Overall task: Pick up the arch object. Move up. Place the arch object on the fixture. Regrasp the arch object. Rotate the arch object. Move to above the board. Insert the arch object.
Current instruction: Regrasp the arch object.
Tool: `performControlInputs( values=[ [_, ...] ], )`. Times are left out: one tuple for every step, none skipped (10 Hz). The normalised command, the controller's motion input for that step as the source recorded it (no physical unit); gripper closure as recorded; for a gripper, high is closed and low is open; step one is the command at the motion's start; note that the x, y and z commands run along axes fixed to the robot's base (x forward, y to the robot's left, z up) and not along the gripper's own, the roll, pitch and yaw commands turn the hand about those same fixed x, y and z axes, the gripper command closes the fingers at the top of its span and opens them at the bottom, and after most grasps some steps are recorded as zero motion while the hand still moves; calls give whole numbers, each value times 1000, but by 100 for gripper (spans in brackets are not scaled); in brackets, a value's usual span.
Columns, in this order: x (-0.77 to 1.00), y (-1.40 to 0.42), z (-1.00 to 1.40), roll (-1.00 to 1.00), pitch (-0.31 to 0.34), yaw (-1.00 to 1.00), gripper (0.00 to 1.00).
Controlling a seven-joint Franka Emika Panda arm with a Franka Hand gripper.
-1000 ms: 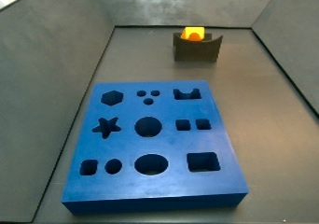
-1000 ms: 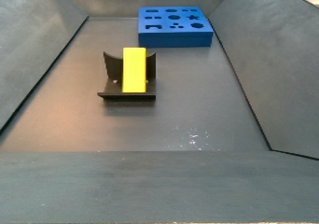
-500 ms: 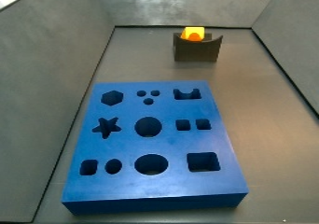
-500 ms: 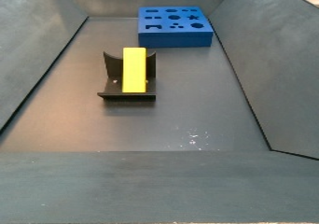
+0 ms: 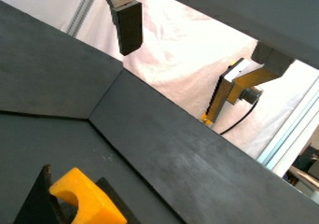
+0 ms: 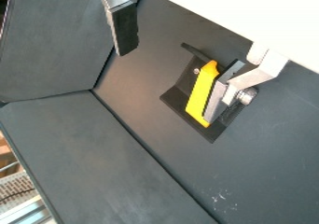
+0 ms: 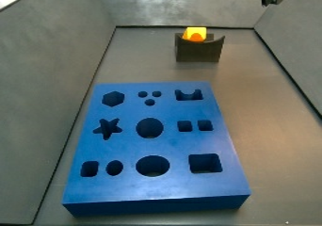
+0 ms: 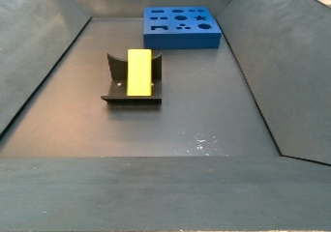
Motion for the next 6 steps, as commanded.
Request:
performControlInputs(
  values=[
    [69, -26, -4, 201, 83, 154, 0],
    [31, 75, -1000, 115, 53, 150, 0],
    [35, 74, -1000, 109, 41, 153, 0],
    [46, 68, -1000, 98, 6, 149, 0],
    [53, 63, -1000, 89, -30, 139, 0],
    [62, 58, -1000, 76, -75, 117, 0]
  ],
)
